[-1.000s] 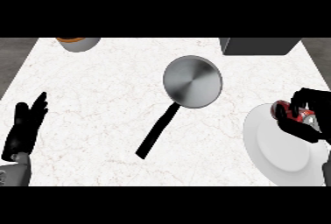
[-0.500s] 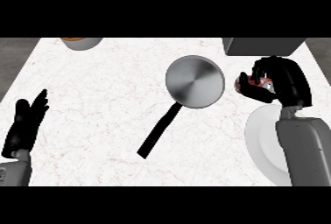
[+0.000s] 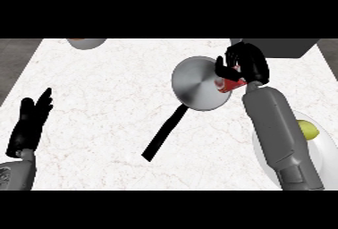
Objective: Pick the can from the plate and place it in the pan
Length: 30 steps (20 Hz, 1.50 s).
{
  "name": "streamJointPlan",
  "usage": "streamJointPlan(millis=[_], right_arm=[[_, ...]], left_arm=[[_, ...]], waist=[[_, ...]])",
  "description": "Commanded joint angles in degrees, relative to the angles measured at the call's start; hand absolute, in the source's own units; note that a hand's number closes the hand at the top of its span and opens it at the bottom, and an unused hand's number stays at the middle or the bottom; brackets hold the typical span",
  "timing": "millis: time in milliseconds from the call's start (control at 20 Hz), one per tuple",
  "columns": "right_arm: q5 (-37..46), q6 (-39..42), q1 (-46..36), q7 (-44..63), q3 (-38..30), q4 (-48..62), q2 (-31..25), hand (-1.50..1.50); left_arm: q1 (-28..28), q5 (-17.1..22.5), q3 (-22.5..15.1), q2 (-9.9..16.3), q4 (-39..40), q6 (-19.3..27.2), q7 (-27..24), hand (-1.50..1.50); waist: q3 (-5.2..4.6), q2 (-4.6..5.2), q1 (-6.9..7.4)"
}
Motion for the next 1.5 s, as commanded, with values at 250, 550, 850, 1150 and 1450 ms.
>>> streamJointPlan(millis=[250,550,850,1150,1450], right_arm=[[-2.10,-7.60,-13.17,-7.08,-6.36,26.83,-0.76,1.50],[-6.25,-13.30,-11.67,-11.81,-9.97,31.99,5.46,1.50],[-8.13,-11.90,-13.15,-15.19,-12.49,36.33,4.96,-1.50],[-11.96,-13.22,-15.46,-19.13,-15.93,36.89,5.61,-1.50],[-18.38,-17.64,-15.10,-27.67,-21.15,35.29,5.64,-1.50]], left_arm=[[-0.91,0.83,0.38,1.03,-0.62,-2.03,0.82,0.00],[-1.41,0.11,-0.52,-0.03,1.01,-1.67,-1.67,0.00],[-3.45,-0.18,-1.72,-0.85,-0.03,-1.75,-0.32,0.00],[-4.00,-0.27,-1.08,-0.31,-0.70,-1.27,1.20,0.00],[-2.29,-1.21,-2.32,-2.08,0.34,-0.51,-0.88,0.00]], waist=[[0.07,0.72,1.79],[0.12,1.50,3.13],[0.17,2.03,4.07],[0.21,1.90,4.44],[0.20,1.82,4.23]])
